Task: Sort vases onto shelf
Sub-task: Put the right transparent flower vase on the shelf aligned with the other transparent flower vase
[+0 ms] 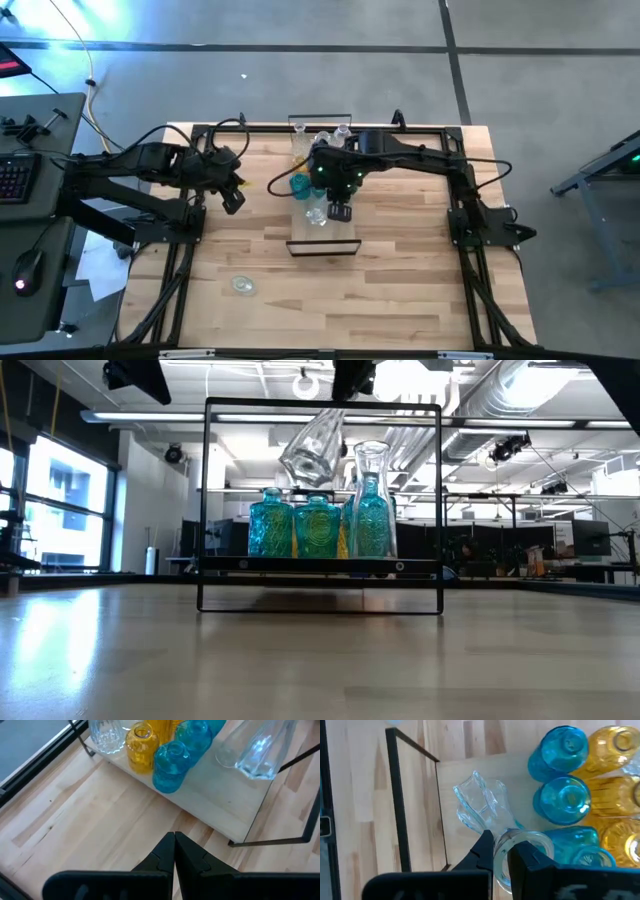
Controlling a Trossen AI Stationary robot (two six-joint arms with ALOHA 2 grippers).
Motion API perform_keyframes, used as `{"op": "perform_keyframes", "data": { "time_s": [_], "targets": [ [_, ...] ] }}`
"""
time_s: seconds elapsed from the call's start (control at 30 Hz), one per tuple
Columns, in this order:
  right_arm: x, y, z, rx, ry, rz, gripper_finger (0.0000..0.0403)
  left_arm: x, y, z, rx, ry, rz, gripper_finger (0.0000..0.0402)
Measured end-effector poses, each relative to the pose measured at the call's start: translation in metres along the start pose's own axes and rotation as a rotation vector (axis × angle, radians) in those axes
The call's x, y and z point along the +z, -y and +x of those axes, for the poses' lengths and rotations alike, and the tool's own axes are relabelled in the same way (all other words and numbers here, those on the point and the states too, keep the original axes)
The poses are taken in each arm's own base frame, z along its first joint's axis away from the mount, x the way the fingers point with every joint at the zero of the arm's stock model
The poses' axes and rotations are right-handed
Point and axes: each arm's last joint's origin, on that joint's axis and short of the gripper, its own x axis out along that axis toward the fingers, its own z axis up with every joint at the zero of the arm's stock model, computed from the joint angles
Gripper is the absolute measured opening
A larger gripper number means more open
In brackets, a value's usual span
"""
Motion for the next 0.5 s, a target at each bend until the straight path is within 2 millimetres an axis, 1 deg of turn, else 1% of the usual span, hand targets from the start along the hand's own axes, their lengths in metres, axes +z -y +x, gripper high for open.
{"op": "perform_keyframes", "data": {
  "time_s": [0.2, 0.3, 0.43, 0.5],
  "targets": [
    [0.008, -0.005, 0.011, 0.059, 0.029, -0.04, 0.0001, 0.002, 0.001, 0.0, -0.013, 0.024, -0.011, 0.0001],
    [0.01, -0.008, 0.02, 0.067, 0.018, -0.063, 0.0001, 0.003, 0.002, 0.0, -0.013, 0.027, -0.012, 0.0001],
    [0.012, -0.007, 0.032, 0.091, -0.008, -0.076, 0.0001, 0.003, 0.002, 0.0, -0.012, 0.028, -0.012, 0.0001],
    [0.016, -0.004, 0.034, 0.089, 0.013, -0.082, 0.0001, 0.003, 0.001, 0.0, -0.008, 0.032, -0.012, 0.0001]
  ]
}}
